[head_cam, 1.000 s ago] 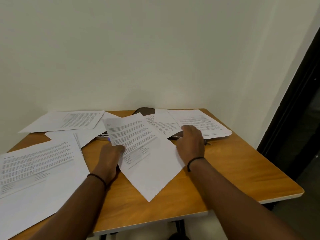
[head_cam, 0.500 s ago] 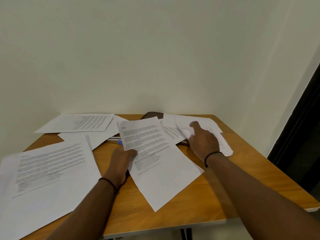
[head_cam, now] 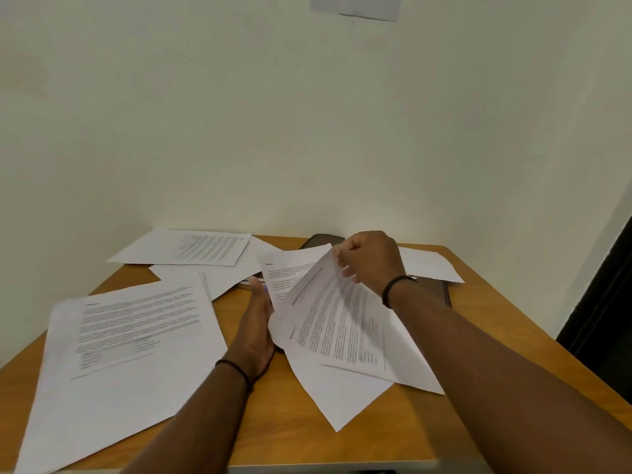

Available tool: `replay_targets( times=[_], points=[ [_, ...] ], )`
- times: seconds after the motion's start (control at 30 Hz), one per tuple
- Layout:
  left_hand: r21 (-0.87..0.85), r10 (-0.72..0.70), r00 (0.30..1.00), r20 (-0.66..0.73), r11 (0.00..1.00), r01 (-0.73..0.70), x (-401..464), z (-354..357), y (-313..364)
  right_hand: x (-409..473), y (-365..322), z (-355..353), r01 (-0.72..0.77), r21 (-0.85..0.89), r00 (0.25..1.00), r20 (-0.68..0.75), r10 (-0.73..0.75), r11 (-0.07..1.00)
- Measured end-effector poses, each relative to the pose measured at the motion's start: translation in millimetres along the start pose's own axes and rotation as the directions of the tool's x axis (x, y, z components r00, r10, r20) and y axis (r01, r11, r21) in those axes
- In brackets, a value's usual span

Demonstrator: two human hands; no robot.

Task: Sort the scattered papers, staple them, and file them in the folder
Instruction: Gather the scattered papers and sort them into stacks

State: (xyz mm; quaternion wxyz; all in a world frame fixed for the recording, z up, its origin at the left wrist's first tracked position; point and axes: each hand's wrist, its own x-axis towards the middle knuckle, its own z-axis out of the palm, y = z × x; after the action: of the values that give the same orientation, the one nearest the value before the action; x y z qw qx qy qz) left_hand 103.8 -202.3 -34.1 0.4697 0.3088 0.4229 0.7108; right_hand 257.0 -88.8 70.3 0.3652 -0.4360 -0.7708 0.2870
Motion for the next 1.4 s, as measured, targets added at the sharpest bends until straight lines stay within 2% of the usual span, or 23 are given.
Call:
replay_targets(
  times=[0.07,0.13,0.23,0.37,0.5,0.6,0.7,0.77,0.87,0.9,0.93,1.0,1.03,1.1,1.17,1.23,1.27,1.3,1.33,1.4],
  points=[
    [-0.07,0.012,0.999,0.038,0.998,-0.009,-1,0,2,5,5,3,0.029,-0.227,0.992,-0.115,-0.057,0.973],
    [-0.114,0.029,0.998,0.048,0.993,-0.024,-1,0,1,10,8,7,0.009,-0.364,0.981,-0.179,-0.08,0.931],
    [-0.097,0.024,0.998,0.063,0.995,-0.018,-4,2,0,23,10,12,-0.023,-0.405,0.981,-0.184,-0.057,0.914],
    [0.007,0.015,0.998,0.054,1.0,-0.015,1,2,-2,46,13,20,-0.039,-0.441,0.992,-0.125,-0.018,0.896],
    [0.099,0.013,1.0,-0.027,0.995,-0.011,9,-6,-8,62,26,34,-0.063,-0.429,0.996,-0.09,0.028,0.901],
    [0.131,0.002,0.997,-0.071,0.991,0.007,13,-12,-10,61,41,46,-0.09,-0.349,0.995,-0.071,0.07,0.933],
    [0.123,-0.024,0.994,-0.103,0.992,0.036,16,-14,-11,54,63,49,-0.069,-0.286,0.996,-0.073,0.05,0.956],
    [0.077,-0.048,0.993,-0.111,0.995,0.057,15,-14,-10,45,80,47,-0.086,-0.227,0.994,-0.084,0.068,0.97],
    [-0.097,-0.126,0.983,-0.134,0.989,0.113,14,-17,-5,27,90,38,-0.127,-0.045,0.99,-0.062,0.125,0.991],
    [-0.16,-0.162,0.978,-0.134,0.977,0.14,13,-18,-3,20,89,32,-0.153,0.049,0.988,-0.015,0.154,0.987],
    [-0.193,-0.189,0.973,-0.131,0.968,0.161,13,-20,-1,12,89,27,-0.201,0.167,0.978,0.09,0.188,0.965],
    [-0.183,-0.213,0.972,-0.099,0.964,0.193,12,-22,0,-2,96,15,-0.344,0.4,0.904,0.387,0.184,0.85],
    [-0.152,-0.216,0.973,-0.083,0.968,0.202,11,-22,0,-9,102,11,-0.414,0.438,0.849,0.501,0.166,0.798],
    [-0.068,-0.184,0.981,-0.057,0.981,0.181,7,-15,-1,-20,116,0,-0.475,0.456,0.802,0.576,0.157,0.753],
    [0.056,-0.108,0.988,-0.113,0.992,0.115,8,-6,-2,-25,129,-8,-0.472,0.478,0.839,0.501,0.211,0.741],
    [0.163,-0.053,0.976,-0.211,0.983,0.089,11,4,-6,-31,140,-24,-0.418,0.452,0.883,0.404,0.237,0.788],
    [0.275,0.009,0.96,-0.281,0.959,0.072,15,4,-8,-34,145,-30,-0.397,0.45,0.894,0.386,0.227,0.8],
    [0.46,0.114,0.936,-0.332,0.886,0.056,21,2,-11,-37,150,-36,-0.39,0.476,0.9,0.379,0.216,0.789],
    [0.662,0.242,0.913,-0.33,0.748,0.041,27,-1,-11,-39,154,-40,-0.387,0.518,0.906,0.368,0.21,0.763],
    [0.886,0.405,0.891,-0.206,0.463,-0.006,33,-4,-9,-43,158,-46,-0.367,0.598,0.926,0.312,0.214,0.713]
  ],
)
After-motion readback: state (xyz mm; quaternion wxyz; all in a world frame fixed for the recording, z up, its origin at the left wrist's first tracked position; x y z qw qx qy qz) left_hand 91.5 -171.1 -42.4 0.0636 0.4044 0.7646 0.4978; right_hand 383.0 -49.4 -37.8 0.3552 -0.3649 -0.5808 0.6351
